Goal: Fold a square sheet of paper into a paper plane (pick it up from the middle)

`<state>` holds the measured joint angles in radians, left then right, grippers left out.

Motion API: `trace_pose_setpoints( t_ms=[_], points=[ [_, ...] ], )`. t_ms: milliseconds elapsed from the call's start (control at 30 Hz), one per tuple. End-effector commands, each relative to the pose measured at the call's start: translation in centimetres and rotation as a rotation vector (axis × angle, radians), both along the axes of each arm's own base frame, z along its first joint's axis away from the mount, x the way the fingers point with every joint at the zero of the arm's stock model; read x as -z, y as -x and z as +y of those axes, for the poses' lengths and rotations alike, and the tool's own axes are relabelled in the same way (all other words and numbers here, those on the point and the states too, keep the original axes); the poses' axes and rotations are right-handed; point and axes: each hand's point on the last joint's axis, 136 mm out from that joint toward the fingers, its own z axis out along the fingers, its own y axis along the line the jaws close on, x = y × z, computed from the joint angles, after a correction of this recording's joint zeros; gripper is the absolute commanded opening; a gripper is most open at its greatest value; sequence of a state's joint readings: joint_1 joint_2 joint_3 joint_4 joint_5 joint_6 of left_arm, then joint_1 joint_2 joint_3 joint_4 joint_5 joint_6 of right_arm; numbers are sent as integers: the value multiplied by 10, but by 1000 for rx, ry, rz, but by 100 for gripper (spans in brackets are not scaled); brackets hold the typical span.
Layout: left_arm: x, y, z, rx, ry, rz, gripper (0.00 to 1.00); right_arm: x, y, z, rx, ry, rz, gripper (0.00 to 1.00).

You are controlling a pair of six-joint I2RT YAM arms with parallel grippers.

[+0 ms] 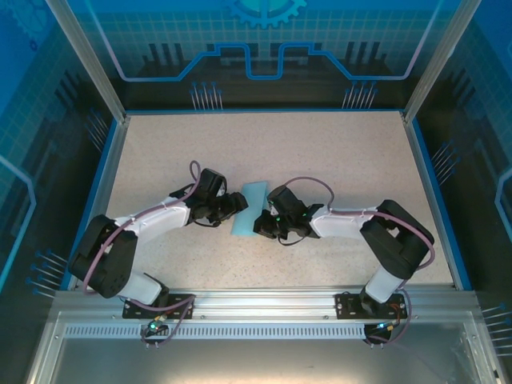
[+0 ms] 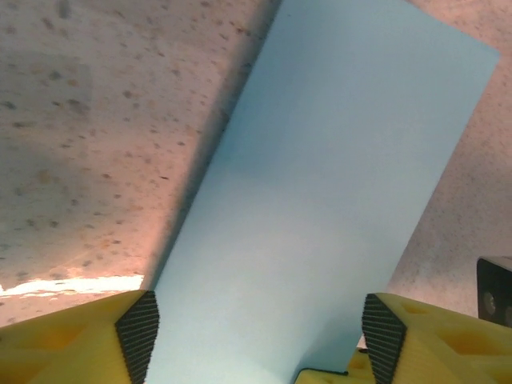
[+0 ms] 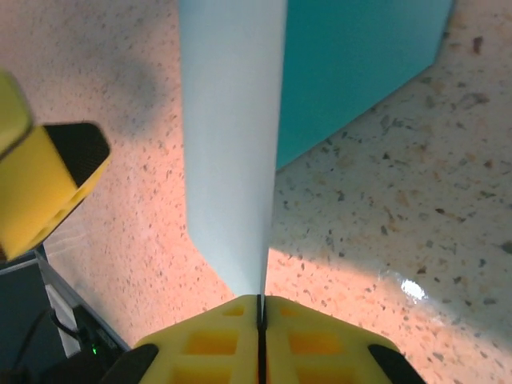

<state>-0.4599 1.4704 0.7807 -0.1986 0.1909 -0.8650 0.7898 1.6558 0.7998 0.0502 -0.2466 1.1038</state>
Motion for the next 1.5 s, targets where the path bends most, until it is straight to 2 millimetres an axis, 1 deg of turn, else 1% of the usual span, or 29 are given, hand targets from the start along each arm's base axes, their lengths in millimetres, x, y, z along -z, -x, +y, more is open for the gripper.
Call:
trace_pose_setpoints(
  t_ms=[0,67,133,167,300,400,567,633,667,700,767,833,867,933,1133,1233,1333,1467],
  points=[
    [-12,-1,-16,81,95,-44,62,-9,7,-12,-113,21,13,4],
    [-11,0,-21,105,118,-51,56,-11,11,-19,-195,31,27,4],
    [-10,-2,-25,125,135,-59,51,-7,19,-30,-261,30,56,4],
    [-9,-1,-28,135,144,-56,48,-14,15,-28,-281,10,53,4],
    [-3,-2,-38,170,192,-43,39,-10,16,-34,-338,-13,90,2],
    [7,-4,-38,164,176,-24,33,-8,12,-34,-341,-10,87,2],
    [25,-7,-32,150,120,7,28,-7,2,-34,-324,13,65,4],
    [34,-7,-30,143,101,24,26,-7,-3,-34,-309,13,53,7],
    [38,-6,-29,140,93,34,25,-8,-5,-33,-302,13,41,9],
    [41,-6,-28,138,87,41,24,-9,-7,-33,-288,13,34,14],
    [46,-6,-27,128,76,53,23,-10,-11,-33,-255,8,24,20],
    [49,-6,-25,124,68,60,22,-10,-14,-33,-206,-9,15,22],
    [50,-5,-25,122,66,64,21,-12,-16,-33,-186,-19,9,22],
    [51,-5,-24,120,64,65,21,-5,-14,-37,-126,-24,23,20],
    [54,-5,-24,115,60,75,21,-4,-13,-40,-23,-42,26,19],
    [52,-5,-24,116,65,71,21,-3,-13,-41,-2,-37,33,15],
    [46,-6,-26,120,78,56,21,-2,-13,-41,3,-37,48,7],
    [37,-8,-28,122,89,37,22,2,-10,-41,-5,-20,69,3]
  ],
)
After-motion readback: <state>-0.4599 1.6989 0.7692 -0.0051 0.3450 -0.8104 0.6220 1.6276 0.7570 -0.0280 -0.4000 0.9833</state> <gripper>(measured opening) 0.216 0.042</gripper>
